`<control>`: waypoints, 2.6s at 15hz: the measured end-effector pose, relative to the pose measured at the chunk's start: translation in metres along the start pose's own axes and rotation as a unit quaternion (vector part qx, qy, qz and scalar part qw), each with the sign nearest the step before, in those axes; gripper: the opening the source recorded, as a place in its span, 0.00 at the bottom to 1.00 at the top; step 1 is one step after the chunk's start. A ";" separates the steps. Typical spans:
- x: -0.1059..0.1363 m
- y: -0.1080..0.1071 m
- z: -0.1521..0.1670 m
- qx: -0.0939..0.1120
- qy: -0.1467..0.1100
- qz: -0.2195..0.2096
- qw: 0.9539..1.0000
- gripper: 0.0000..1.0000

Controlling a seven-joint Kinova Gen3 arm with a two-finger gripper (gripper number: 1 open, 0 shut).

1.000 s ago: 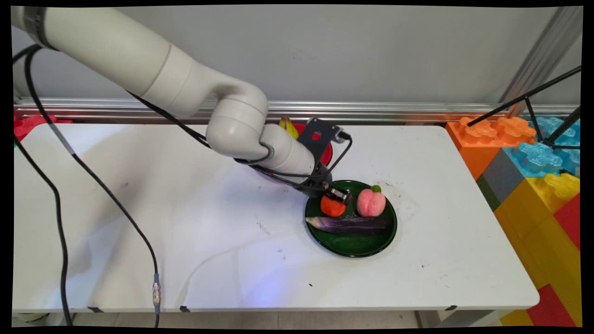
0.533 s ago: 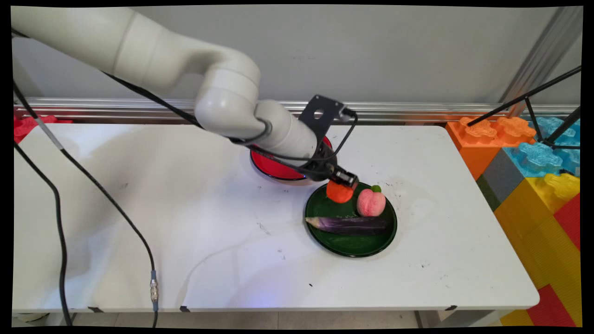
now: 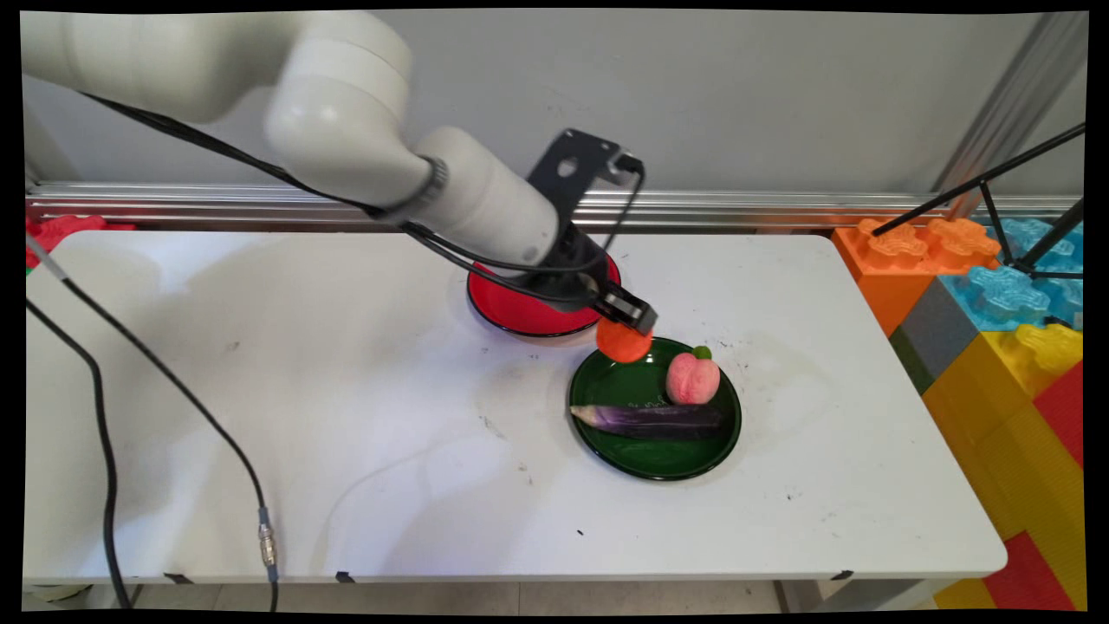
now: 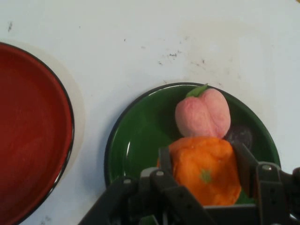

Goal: Place the picked object on the table

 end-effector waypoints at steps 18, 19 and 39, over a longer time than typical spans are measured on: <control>-0.095 -0.115 -0.087 -0.135 -0.057 0.190 0.971 0.00; -0.101 -0.119 -0.084 -0.145 -0.062 0.208 0.965 0.00; -0.154 -0.154 -0.023 -0.228 -0.151 0.395 0.877 0.00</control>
